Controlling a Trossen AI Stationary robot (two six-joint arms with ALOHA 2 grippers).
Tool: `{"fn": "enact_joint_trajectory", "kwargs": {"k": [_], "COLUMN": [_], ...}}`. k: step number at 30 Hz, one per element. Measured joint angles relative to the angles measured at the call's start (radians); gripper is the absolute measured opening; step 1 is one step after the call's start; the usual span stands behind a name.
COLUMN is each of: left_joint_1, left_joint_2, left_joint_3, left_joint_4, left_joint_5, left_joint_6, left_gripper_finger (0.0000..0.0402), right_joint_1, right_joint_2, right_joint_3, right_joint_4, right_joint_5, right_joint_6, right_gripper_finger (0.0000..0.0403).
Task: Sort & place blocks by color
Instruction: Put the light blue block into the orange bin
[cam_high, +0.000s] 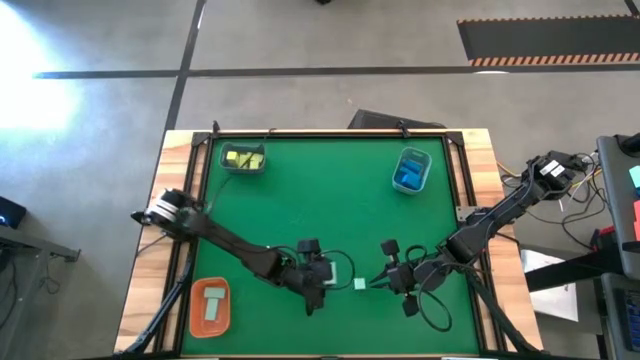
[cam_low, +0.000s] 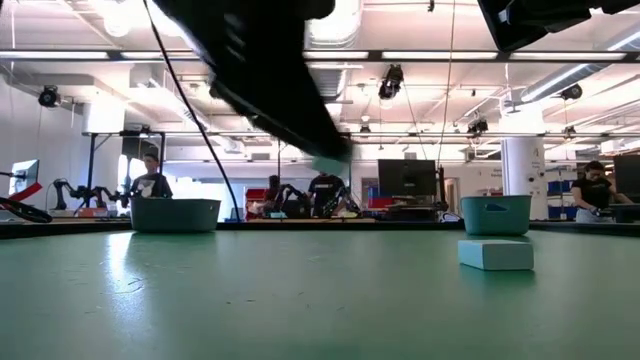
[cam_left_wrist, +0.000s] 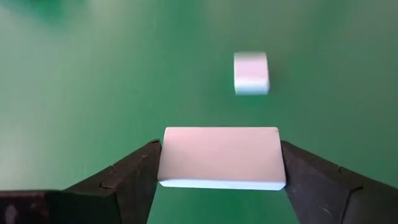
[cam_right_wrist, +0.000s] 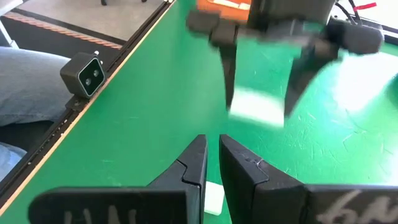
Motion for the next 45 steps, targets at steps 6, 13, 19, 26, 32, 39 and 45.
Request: {"fn": "enact_joint_trajectory", "kwargs": {"k": [6,13,19,26,32,39,45], "left_joint_1": [-0.053,-0.139,-0.215,-0.298,-0.366,-0.407,-0.407], "left_joint_2": [-0.132,-0.215,-0.228,-0.232,-0.232,-0.232,-0.232], "left_joint_3": [0.006,0.017,0.032,0.032,0.021,-0.046,-0.121], "left_joint_4": [-0.301,-0.629,-0.872,-0.973,-0.972,-0.965,-0.908], "left_joint_5": [0.120,0.307,0.523,0.691,0.718,0.730,0.731], "left_joint_6": [-0.222,-0.491,-0.643,-0.652,-0.651,-0.653,-0.652], "left_gripper_finger": [0.0277,0.0272,0.0271,0.0271,0.0271,0.0271,0.0271], "right_joint_1": [0.000,0.000,0.000,0.000,0.000,0.000,0.000], "right_joint_2": [0.000,0.000,0.000,0.000,0.000,0.000,0.000], "right_joint_3": [-0.002,-0.006,-0.008,-0.008,-0.008,-0.008,-0.009], "right_joint_4": [0.001,0.001,0.000,0.000,0.001,0.000,0.000], "right_joint_5": [0.000,0.000,0.008,0.008,0.008,0.008,0.008], "right_joint_6": [-0.003,-0.014,-0.023,-0.019,-0.021,-0.024,-0.024], "right_gripper_finger": [0.0031,0.0031,0.0031,0.0031,0.0031,0.0031,0.0031]}}
